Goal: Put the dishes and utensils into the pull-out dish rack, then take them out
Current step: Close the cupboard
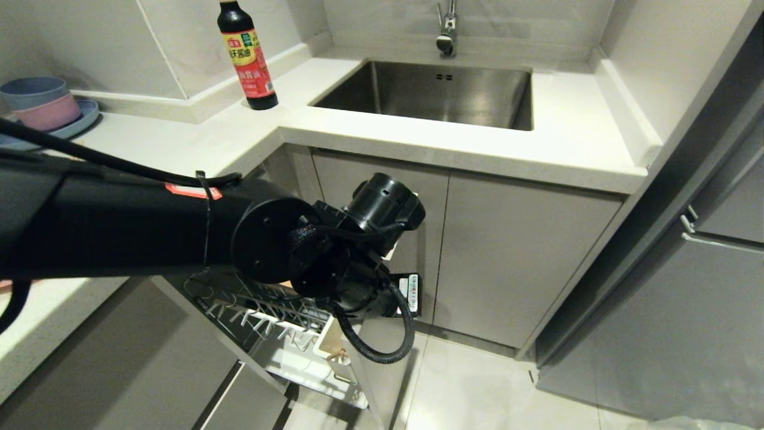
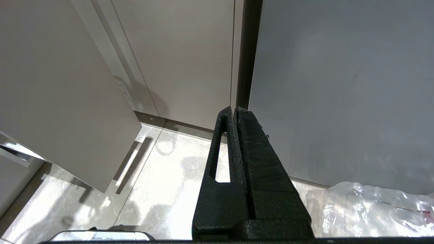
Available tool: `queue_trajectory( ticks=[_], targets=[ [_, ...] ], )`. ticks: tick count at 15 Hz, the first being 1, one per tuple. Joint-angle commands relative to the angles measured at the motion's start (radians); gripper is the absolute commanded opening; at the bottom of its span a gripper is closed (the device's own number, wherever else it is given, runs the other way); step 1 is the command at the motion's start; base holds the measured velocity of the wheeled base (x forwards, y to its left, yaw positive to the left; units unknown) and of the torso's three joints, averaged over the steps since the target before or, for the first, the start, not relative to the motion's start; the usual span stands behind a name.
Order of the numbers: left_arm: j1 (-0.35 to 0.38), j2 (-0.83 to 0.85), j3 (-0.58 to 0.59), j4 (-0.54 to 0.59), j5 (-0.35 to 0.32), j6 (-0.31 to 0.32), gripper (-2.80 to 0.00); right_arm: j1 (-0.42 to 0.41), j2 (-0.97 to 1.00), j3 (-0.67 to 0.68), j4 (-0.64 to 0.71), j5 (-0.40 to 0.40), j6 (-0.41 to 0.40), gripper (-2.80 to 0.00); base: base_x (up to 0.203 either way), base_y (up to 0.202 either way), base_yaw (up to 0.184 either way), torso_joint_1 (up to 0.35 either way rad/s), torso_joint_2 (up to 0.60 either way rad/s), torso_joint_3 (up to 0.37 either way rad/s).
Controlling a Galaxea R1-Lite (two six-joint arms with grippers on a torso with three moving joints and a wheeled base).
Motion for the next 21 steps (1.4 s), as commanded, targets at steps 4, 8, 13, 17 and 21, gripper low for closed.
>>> queue_trajectory(
  ticks=[4, 8, 13, 17, 21],
  targets=[
    [0.006, -0.001, -0.005, -0.015, 0.246, -0.002, -2.80, 0.000, -0.001, 0.000, 0.000, 0.000, 0.000, -2.80, 0.000, 0.000, 0.000, 0.000, 0.00, 0.000],
    [0.070, -0.052, -0.009, -0.027, 0.312, 0.040, -2.80, 0.000, -0.001, -0.001, 0.001, 0.001, 0.000, -2.80, 0.000, 0.000, 0.000, 0.000, 0.00, 0.000],
    [0.248, -0.060, -0.007, -0.072, 0.353, 0.195, -2.80, 0.000, -0.001, -0.001, 0.001, 0.001, 0.000, -2.80, 0.000, 0.000, 0.000, 0.000, 0.00, 0.000],
    [0.375, -0.016, -0.021, -0.086, 0.353, 0.306, -2.80, 0.000, 0.000, -0.001, 0.000, 0.000, 0.000, -2.80, 0.000, 0.000, 0.000, 0.000, 0.00, 0.000],
    [0.392, -0.014, -0.032, -0.088, 0.362, 0.324, -2.80, 0.000, 0.000, -0.001, 0.001, 0.001, 0.000, -2.80, 0.000, 0.000, 0.000, 0.000, 0.00, 0.000]
  ],
)
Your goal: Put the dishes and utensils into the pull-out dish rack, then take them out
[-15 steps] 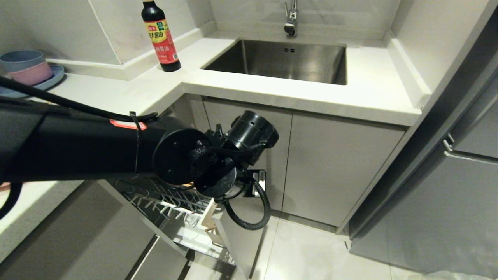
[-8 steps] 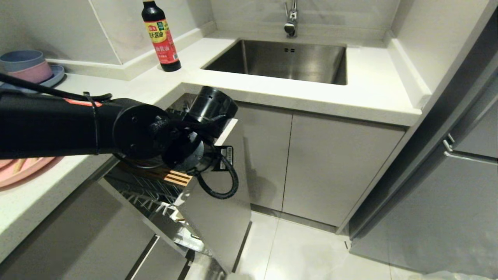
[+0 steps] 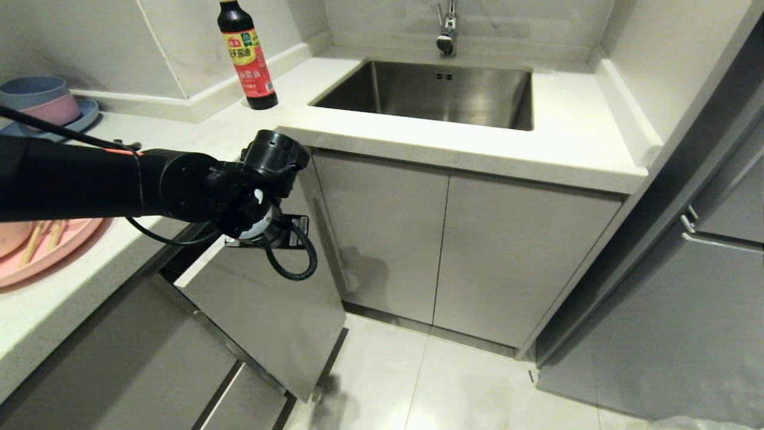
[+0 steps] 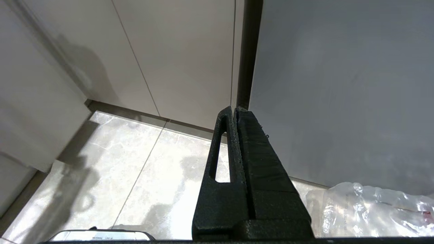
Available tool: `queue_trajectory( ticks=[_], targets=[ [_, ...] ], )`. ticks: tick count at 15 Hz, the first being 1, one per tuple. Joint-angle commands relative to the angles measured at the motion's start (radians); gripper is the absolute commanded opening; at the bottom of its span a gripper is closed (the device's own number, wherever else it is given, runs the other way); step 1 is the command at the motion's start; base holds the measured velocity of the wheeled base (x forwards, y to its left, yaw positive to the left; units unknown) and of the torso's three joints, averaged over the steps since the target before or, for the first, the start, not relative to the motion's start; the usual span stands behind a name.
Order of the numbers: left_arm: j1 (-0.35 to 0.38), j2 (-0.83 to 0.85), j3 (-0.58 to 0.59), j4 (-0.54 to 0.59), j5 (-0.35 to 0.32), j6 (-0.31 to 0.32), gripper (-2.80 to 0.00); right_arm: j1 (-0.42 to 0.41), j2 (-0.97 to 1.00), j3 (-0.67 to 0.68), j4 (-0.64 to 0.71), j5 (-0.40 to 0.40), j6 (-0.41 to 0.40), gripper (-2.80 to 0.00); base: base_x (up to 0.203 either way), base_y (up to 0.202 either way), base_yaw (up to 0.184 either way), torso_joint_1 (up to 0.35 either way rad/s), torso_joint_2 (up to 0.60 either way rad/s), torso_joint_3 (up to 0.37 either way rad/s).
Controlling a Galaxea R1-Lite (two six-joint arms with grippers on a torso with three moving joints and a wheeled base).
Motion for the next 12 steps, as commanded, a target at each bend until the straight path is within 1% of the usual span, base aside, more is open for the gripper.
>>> queue_trajectory(
  ticks=[1, 3, 5, 7, 9, 10, 12],
  targets=[
    [-0.012, 0.003, 0.004, 0.002, 0.010, -0.003, -2.80, 0.000, 0.001, 0.000, 0.001, 0.001, 0.000, -2.80, 0.000, 0.000, 0.000, 0.000, 0.00, 0.000],
    [-0.035, -0.002, 0.008, 0.002, 0.028, -0.008, -2.80, 0.000, 0.000, 0.000, 0.001, 0.001, 0.000, -2.80, 0.000, 0.000, 0.000, 0.000, 0.00, 0.000],
    [-0.063, -0.035, 0.025, 0.004, 0.029, -0.010, -2.80, 0.000, -0.001, 0.000, 0.001, 0.001, 0.000, -2.80, 0.000, 0.000, 0.000, 0.000, 0.00, 0.000],
    [-0.072, -0.080, 0.030, 0.004, 0.028, -0.010, -2.80, 0.000, 0.001, 0.000, 0.000, 0.001, 0.000, -2.80, 0.000, 0.000, 0.000, 0.000, 0.00, 0.000],
    [-0.073, -0.180, 0.033, 0.004, 0.023, -0.010, -2.80, 0.000, 0.001, 0.001, -0.001, 0.001, 0.000, -2.80, 0.000, 0.000, 0.000, 0.000, 0.00, 0.000],
    [-0.073, -0.255, 0.035, 0.004, 0.010, -0.009, -2.80, 0.000, -0.001, 0.000, 0.000, 0.000, 0.000, -2.80, 0.000, 0.000, 0.000, 0.000, 0.00, 0.000],
    [-0.072, -0.402, 0.044, 0.006, -0.037, -0.005, -2.80, 0.000, 0.001, 0.001, 0.000, 0.000, 0.000, -2.80, 0.000, 0.000, 0.000, 0.000, 0.00, 0.000]
  ],
)
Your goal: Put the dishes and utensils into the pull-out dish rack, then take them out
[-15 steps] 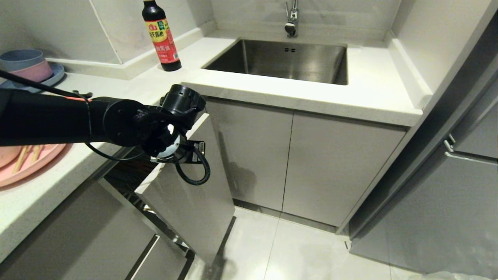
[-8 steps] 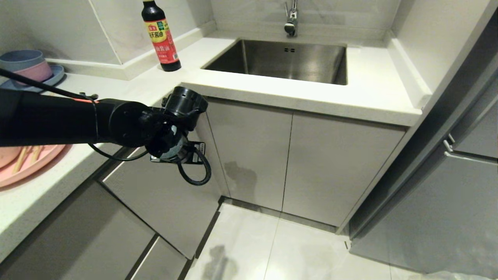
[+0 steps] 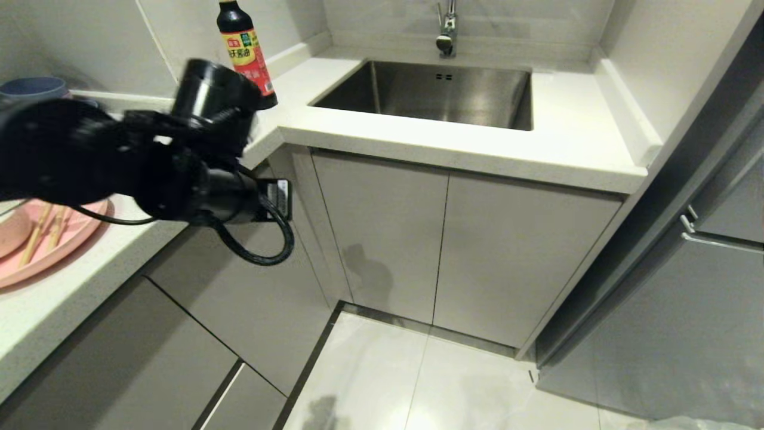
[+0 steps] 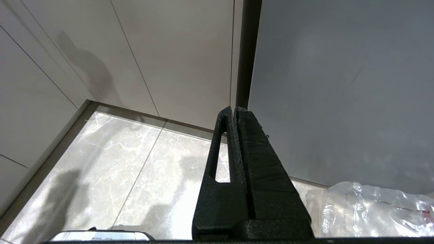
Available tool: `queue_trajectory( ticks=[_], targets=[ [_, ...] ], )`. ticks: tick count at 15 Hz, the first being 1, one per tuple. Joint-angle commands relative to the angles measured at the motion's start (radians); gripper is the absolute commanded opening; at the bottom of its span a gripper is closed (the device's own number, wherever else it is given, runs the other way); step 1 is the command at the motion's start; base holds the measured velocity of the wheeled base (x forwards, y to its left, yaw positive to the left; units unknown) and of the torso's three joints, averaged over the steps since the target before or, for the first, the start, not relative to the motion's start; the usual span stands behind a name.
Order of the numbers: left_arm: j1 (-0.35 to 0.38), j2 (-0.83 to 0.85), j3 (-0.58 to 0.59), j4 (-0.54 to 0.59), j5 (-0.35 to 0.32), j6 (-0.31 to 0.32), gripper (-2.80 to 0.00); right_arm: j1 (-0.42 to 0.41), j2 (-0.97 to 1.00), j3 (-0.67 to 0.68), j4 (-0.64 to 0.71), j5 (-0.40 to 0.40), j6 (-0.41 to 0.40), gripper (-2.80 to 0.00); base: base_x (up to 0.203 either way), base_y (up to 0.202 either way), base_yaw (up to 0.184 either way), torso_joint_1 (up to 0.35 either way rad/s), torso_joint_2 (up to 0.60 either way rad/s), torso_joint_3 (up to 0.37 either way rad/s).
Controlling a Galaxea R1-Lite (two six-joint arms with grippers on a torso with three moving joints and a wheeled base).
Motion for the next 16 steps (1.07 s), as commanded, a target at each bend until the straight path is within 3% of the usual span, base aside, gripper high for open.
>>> queue_trajectory(
  ticks=[1, 3, 5, 8, 11, 13, 14, 16],
  targets=[
    [0.003, -0.241, 0.014, 0.004, -0.049, 0.006, -2.80, 0.000, 0.000, 0.000, 0.000, 0.000, 0.000, -2.80, 0.000, 0.000, 0.000, 0.000, 0.00, 0.000],
    [0.031, -0.426, 0.059, 0.005, -0.124, 0.072, -2.80, 0.000, 0.000, 0.000, 0.000, 0.000, 0.000, -2.80, 0.000, 0.000, 0.000, 0.000, 0.00, 0.000],
    [0.117, -0.630, 0.145, 0.004, -0.226, 0.146, -2.80, 0.000, 0.000, -0.001, 0.000, 0.000, 0.000, -2.80, 0.000, 0.000, 0.000, 0.000, 0.00, 0.000],
    [0.217, -0.961, 0.365, -0.011, -0.342, 0.208, -2.80, 0.000, 0.000, -0.001, 0.001, 0.001, 0.000, -2.80, 0.000, 0.000, 0.000, 0.000, 0.00, 0.000],
    [0.289, -1.276, 0.726, -0.101, -0.383, 0.271, -2.80, 0.000, 0.000, -0.001, -0.001, 0.000, 0.000, -2.80, 0.000, 0.000, 0.000, 0.000, 0.00, 0.000],
    [0.320, -1.351, 0.949, -0.223, -0.354, 0.280, -2.80, 0.000, 0.000, 0.000, 0.000, 0.000, 0.000, -2.80, 0.000, 0.000, 0.000, 0.000, 0.00, 0.000],
    [0.342, -1.363, 1.038, -0.275, -0.358, 0.285, -2.80, 0.000, 0.000, 0.000, 0.000, 0.000, 0.000, -2.80, 0.000, 0.000, 0.000, 0.000, 0.00, 0.000],
    [0.434, -1.409, 1.109, -0.310, -0.437, 0.295, -2.80, 0.000, -0.001, -0.001, 0.000, 0.001, 0.000, -2.80, 0.000, 0.000, 0.000, 0.000, 0.00, 0.000]
  ],
)
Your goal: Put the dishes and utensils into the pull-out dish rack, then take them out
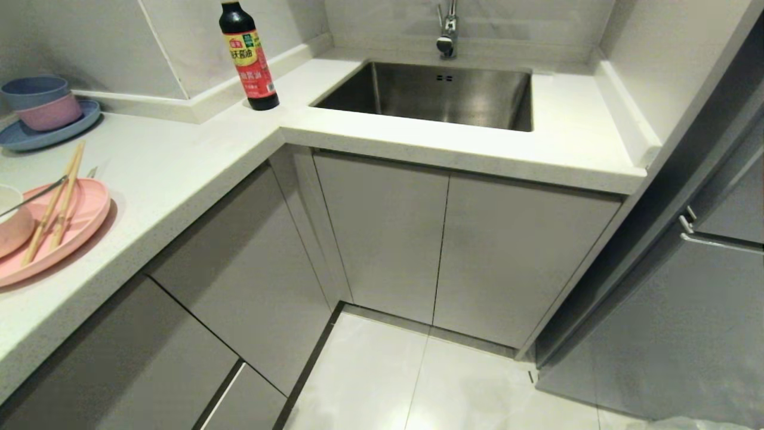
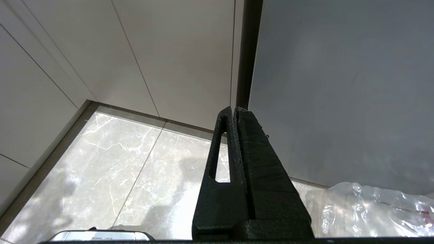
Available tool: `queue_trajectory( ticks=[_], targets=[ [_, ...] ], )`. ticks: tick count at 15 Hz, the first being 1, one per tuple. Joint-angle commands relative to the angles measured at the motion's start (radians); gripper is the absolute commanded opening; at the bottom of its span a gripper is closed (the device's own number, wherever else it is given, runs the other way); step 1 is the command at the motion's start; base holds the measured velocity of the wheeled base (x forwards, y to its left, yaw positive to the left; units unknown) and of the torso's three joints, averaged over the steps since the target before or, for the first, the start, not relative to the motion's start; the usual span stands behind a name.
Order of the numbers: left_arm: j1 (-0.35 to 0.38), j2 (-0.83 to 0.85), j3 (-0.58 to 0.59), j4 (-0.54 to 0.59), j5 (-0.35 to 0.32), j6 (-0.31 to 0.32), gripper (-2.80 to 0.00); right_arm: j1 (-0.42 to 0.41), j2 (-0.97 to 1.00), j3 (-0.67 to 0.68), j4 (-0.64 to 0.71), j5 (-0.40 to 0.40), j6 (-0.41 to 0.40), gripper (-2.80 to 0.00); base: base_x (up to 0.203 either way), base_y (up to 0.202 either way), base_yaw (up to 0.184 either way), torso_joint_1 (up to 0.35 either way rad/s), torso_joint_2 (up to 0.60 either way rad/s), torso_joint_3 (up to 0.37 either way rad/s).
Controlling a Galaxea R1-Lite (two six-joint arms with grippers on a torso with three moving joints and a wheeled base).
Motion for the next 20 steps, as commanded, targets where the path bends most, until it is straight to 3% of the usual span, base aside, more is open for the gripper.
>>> queue_trajectory(
  ticks=[1, 4, 7, 11, 20],
  targets=[
    [0.066, -0.145, 0.096, 0.006, -0.069, 0.008, -2.80, 0.001, 0.000, 0.001, 0.001, 0.000, 0.000, -2.80, 0.000, 0.000, 0.000, 0.000, 0.00, 0.000],
    [0.082, -0.330, 0.216, 0.079, -0.123, 0.025, -2.80, 0.001, 0.000, -0.001, -0.001, 0.000, 0.000, -2.80, 0.000, 0.000, 0.000, 0.000, 0.00, 0.000],
    [0.086, -0.342, 0.415, -0.051, -0.124, 0.001, -2.80, 0.001, 0.000, -0.001, -0.001, 0.001, 0.000, -2.80, 0.000, 0.000, 0.000, 0.000, 0.00, 0.000],
    [0.087, -0.339, 0.420, -0.095, -0.127, -0.073, -2.80, 0.001, 0.000, -0.001, 0.001, -0.001, 0.000, -2.80, 0.000, 0.000, 0.000, 0.000, 0.00, 0.000],
    [0.088, -0.339, 0.420, -0.096, -0.121, -0.082, -2.80, 0.001, -0.001, 0.000, 0.000, 0.001, 0.000, -2.80, 0.000, 0.000, 0.000, 0.000, 0.00, 0.000]
  ],
)
